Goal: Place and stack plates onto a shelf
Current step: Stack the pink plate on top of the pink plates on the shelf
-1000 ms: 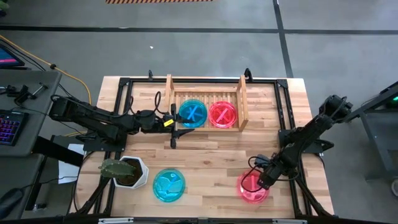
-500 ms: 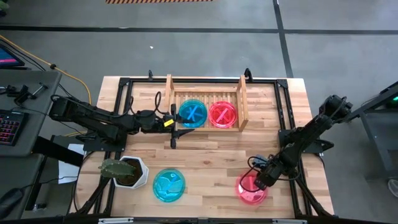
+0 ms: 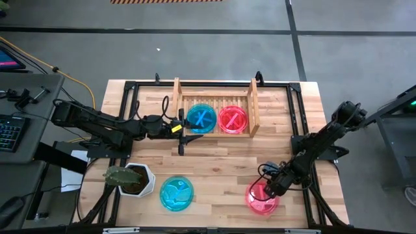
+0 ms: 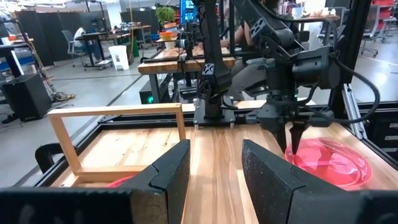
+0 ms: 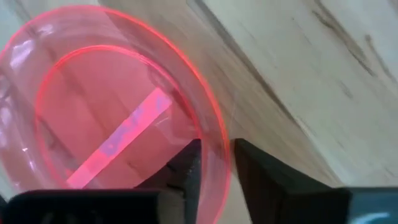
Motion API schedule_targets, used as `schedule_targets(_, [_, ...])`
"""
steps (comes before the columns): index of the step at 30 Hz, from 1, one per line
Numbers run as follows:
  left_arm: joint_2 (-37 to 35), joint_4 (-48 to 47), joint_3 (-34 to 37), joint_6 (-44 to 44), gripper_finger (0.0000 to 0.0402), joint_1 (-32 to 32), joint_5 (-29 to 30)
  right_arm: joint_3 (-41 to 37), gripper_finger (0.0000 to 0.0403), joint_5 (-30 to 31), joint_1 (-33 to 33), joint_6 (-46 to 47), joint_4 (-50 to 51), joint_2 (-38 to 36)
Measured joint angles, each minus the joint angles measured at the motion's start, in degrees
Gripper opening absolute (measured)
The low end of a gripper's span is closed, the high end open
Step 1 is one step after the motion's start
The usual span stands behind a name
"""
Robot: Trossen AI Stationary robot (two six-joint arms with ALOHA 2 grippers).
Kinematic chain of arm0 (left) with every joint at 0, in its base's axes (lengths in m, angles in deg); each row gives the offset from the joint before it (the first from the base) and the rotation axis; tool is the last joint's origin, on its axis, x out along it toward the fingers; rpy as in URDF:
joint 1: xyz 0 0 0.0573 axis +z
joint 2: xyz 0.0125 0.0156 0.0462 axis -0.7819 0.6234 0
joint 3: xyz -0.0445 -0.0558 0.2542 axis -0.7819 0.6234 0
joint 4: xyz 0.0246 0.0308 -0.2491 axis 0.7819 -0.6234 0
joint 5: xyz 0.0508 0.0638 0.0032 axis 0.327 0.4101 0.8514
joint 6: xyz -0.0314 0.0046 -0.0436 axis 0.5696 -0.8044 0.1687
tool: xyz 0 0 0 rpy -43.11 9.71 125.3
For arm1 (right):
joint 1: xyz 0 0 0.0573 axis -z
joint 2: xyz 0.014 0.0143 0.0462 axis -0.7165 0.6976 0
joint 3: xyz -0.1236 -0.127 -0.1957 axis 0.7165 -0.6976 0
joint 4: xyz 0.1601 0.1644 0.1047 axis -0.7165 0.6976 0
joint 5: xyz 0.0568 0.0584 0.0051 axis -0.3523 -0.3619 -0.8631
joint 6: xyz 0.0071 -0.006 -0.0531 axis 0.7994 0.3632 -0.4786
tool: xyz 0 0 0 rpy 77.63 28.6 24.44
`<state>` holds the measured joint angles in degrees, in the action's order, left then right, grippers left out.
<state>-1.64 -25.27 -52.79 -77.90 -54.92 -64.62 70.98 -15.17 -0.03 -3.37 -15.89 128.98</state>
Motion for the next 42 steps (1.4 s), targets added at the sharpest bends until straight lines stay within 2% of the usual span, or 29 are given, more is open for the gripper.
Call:
schedule_targets(4, [0.0, -0.2, 0.0, 0.0, 0.0133, 0.0, 0.0, 0.2, 0.0127, -0.5, 0.0, -1.3, -0.7, 1.6])
schedule_targets(7, [0.0, -0.2, 0.0, 0.0, 0.0133, 0.0, 0.0, 0.2, 0.0133, -0.5, 0.0, -1.3, -0.8, 1.6])
schedule_targets(10, [0.0, -0.2, 0.0, 0.0, 0.0133, 0.0, 0.0, 0.1, 0.0114, -0.4, 0.0, -1.3, -0.6, 1.7])
schedule_targets(14, [0.0, -0.3, 0.0, -0.1, 0.0133, 0.0, 0.0, 0.1, 0.0032, 0.6, 0.0, -1.0, 0.4, 1.7])
schedule_targets(16, [0.0, -0.3, 0.0, -0.1, 0.0133, 0.0, 0.0, 0.1, 0.0011, 0.9, 0.0, -0.9, 0.7, 1.8])
schedule_targets(25, [0.0, -0.3, 0.0, -0.2, 0.0133, 0.2, 0.0, 1.3, 0.0000, 2.4, 0.0, -4.7, 0.5, -1.5])
schedule_targets(29, [0.0, -0.3, 0.0, -1.1, 0.0133, 0.5, 0.0, 1.6, 0.0000, 3.5, 0.4, -8.3, -5.0, -4.4])
schedule_targets(35, [0.0, -0.3, 0.0, -1.1, 0.0133, 0.5, 0.0, 1.6, 0.0000, 5.4, 2.9, -13.0, -11.6, -4.9])
schedule_targets(42, [0.0, -0.3, 0.0, -1.1, 0.0133, 0.5, 0.0, 1.6, 0.0000, 4.9, 5.3, -9.5, -6.2, -4.9])
